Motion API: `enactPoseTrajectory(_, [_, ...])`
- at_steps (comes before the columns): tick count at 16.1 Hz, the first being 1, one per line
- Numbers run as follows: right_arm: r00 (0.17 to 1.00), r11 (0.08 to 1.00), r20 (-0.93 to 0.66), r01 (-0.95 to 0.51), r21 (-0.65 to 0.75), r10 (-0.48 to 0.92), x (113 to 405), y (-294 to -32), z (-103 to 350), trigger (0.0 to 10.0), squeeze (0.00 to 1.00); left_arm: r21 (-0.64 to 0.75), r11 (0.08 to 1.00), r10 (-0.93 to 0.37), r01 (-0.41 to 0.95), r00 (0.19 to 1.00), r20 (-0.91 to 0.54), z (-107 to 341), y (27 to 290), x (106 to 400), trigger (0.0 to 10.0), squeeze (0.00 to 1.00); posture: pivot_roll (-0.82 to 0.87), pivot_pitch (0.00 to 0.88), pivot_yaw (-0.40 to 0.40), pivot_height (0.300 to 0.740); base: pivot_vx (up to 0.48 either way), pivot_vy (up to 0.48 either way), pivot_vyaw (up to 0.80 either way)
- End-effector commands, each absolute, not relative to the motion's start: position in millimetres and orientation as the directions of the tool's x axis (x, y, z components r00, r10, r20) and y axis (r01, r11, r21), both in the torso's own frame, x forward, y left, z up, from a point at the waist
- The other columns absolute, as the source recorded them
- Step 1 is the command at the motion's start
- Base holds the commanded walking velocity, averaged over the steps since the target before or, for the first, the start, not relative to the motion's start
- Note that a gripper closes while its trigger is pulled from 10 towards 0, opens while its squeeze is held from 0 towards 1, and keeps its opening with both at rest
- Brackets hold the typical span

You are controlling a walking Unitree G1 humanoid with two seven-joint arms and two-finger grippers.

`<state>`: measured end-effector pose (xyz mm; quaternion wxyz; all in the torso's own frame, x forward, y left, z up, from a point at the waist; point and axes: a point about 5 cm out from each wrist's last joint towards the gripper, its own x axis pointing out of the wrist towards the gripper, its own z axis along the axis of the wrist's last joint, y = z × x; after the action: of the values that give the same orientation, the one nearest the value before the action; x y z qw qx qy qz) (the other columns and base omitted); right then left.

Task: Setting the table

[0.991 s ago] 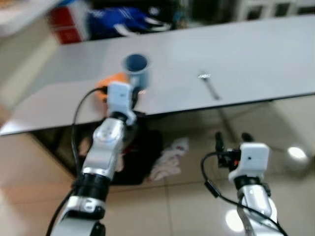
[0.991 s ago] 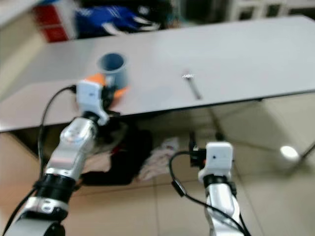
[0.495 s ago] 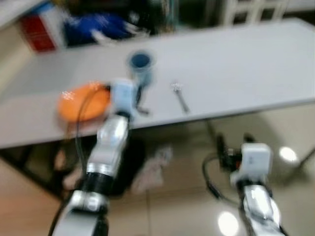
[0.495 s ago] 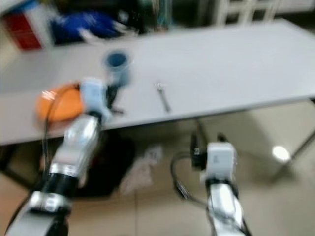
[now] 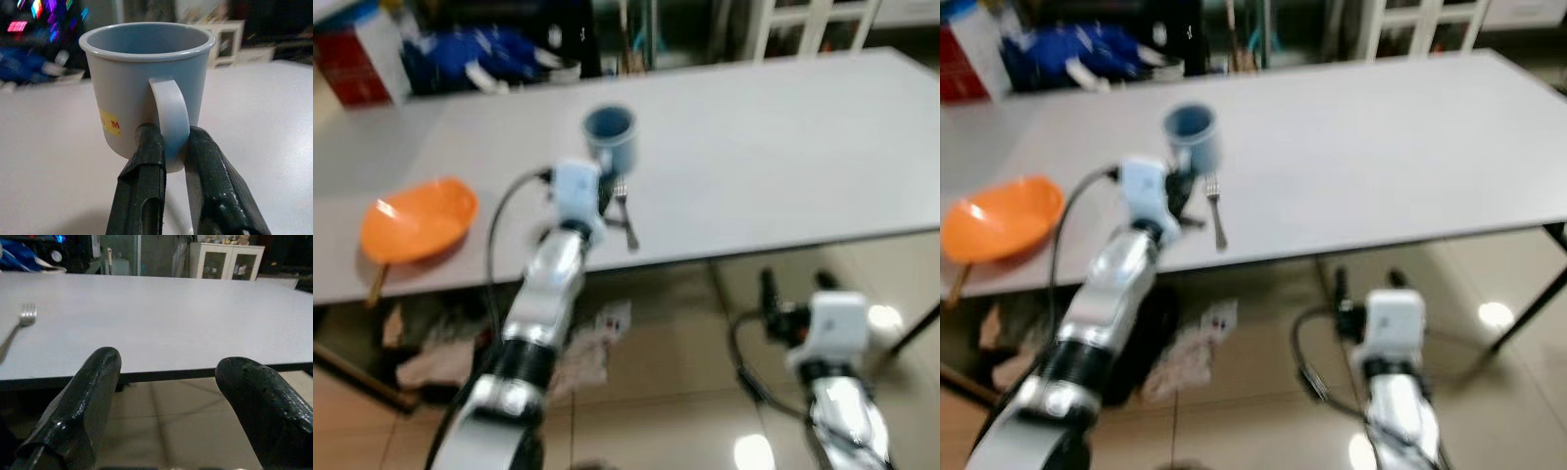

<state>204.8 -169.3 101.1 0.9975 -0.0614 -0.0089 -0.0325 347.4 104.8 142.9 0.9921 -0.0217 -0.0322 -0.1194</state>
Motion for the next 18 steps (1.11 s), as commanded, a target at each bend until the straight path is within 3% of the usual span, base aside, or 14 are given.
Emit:
enactPoseTrajectory(1, [0.997, 0.99, 0.017, 0.08, -0.116, -0.078, 202, -173, 101, 10.0, 0.0, -0.041, 0.969, -0.239, 0.244, 0.966, 0.097, 153, 103, 350, 0.0, 0.0, -0.08, 0.0, 0.106, 0.74, 0.48, 0.0, 0.0])
enactPoseTrajectory(5, [0.998, 0.991, 0.004, 0.07, -0.117, -0.07, 202, -170, 99, 10.0, 0.0, -0.025, 0.959, -0.279, 0.282, 0.956, 0.093, 157, 98, 353, 0.0, 0.0, -0.07, 0.0, 0.106, 0.74, 0.48, 0.0, 0.0])
enactPoseTrajectory(14, [0.999, 0.991, -0.016, 0.044, -0.122, -0.046, 206, -167, 96, 10.0, 0.0, -0.037, 0.978, -0.198, 0.205, 0.971, 0.134, 166, 105, 356, 0.0, 0.0, -0.06, 0.0, 0.092, 0.74, 0.48, 0.0, 0.0])
enactPoseTrajectory(18, [0.999, 0.992, -0.019, 0.037, -0.123, -0.04, 208, -166, 96, 10.0, 0.0, -0.029, 0.982, -0.183, 0.187, 0.977, 0.113, 166, 100, 360, 0.0, 0.0, -0.06, 0.0, 0.09, 0.74, 0.095, 0.0, 0.0])
